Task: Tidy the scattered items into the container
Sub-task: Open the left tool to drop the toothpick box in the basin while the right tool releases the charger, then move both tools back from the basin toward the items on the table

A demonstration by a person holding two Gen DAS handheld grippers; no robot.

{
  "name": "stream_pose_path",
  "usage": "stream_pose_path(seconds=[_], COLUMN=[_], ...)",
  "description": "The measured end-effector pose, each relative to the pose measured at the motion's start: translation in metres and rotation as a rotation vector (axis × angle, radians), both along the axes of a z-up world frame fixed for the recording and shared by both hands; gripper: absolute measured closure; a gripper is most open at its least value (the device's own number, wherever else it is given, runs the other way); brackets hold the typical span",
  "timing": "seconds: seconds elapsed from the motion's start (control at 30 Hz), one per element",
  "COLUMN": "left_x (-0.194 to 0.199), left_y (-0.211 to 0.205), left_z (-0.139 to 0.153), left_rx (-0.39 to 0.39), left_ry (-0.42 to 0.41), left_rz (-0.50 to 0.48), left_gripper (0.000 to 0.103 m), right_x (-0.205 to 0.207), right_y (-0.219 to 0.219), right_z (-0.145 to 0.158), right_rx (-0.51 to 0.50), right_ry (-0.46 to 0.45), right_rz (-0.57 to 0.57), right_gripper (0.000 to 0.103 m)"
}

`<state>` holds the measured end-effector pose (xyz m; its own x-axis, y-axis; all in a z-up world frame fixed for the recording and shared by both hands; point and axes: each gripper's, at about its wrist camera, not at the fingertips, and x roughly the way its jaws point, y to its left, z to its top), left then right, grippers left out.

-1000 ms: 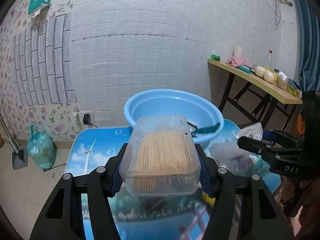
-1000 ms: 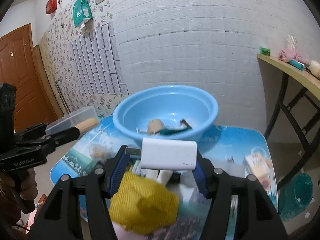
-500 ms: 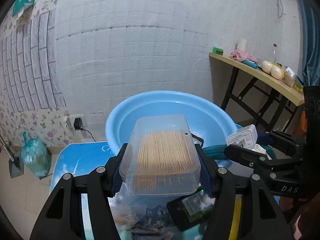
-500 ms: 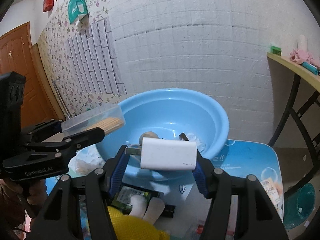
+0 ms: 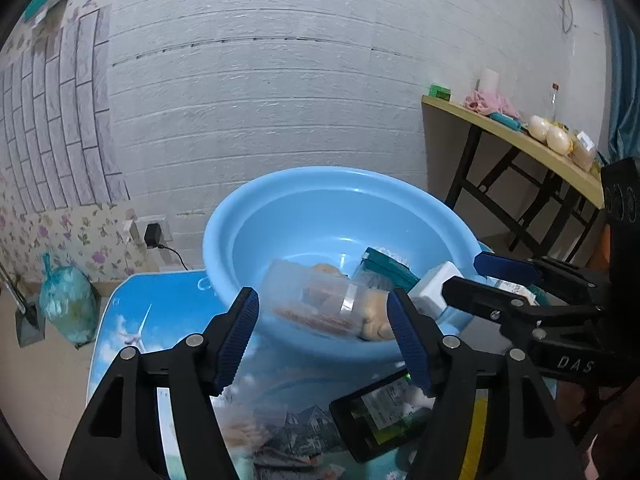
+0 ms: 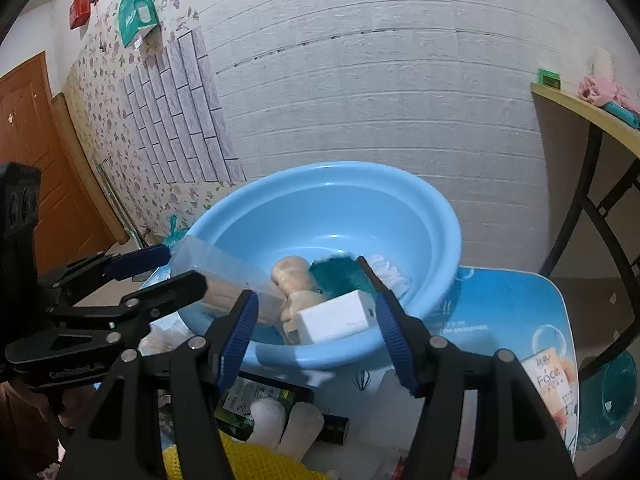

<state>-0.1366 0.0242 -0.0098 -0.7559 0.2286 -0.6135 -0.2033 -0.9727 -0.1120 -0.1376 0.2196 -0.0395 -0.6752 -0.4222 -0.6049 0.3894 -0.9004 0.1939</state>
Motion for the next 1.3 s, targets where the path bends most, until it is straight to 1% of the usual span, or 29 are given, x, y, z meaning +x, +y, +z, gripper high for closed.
stream_pose_path(seconds=[0.1,0.17,0.33,0.47,0.53,0.63,0.73,0.87,1.0,1.1,1.23,1.3], left_x=[0.01,0.017,0.036,0.058,0.069,0.082,0.094,0.104,0.111,0.114,0.118,0.123], left_y=[-0.006,-0.012,-0.029,-0.043,-0.048,-0.055,-0.061,-0.063,-0.057,-0.052,-0.046,-0.046], left_z=[0.0,-0.001,0.0,0.007,0.011,0.016,0.014,0.012,0.017,0.02,0.019,0.022], left_rx=[0.004,0.003,0.012,0.042,0.05,0.023,0.002,-0.018,-0.066,-0.073,-0.087,-0.075], left_ry=[-0.004,-0.012,-0.029,-0.028,-0.026,-0.007,-0.004,-0.029,-0.026,-0.021,-0.019,0.001], left_rz=[0.021,0.042,0.118,0.175,0.185,0.217,0.252,0.241,0.238,0.228,0.223,0.222], left_gripper=[0.036,0.029,0.024,0.019,0.016,0.011,0.01,0.01,0.01,0.005,0.005,0.005], right_x=[0.007,0.013,0.03,0.042,0.049,0.064,0.081,0.096,0.105,0.109,0.111,0.111], right_y=[0.005,0.006,0.006,0.003,0.004,0.005,0.006,0.004,0.007,0.013,0.023,0.027], right_z=[0.003,0.006,0.016,0.019,0.02,0.021,0.019,0.018,0.025,0.031,0.03,0.028], right_rx=[-0.02,-0.022,-0.019,-0.01,0.006,0.002,-0.004,-0.013,-0.028,-0.033,-0.045,-0.055], right_ry=[-0.014,-0.01,0.011,-0.001,-0.003,0.004,0.01,0.001,0.006,0.018,0.009,0.004], right_rz=[-0.006,-0.012,-0.023,-0.036,-0.058,-0.09,-0.122,-0.133,-0.133,-0.147,-0.165,-0.171], right_gripper=[0.042,0.042,0.042,0.042,0.042,0.042,0.042,0.042,0.042,0.042,0.042,0.042])
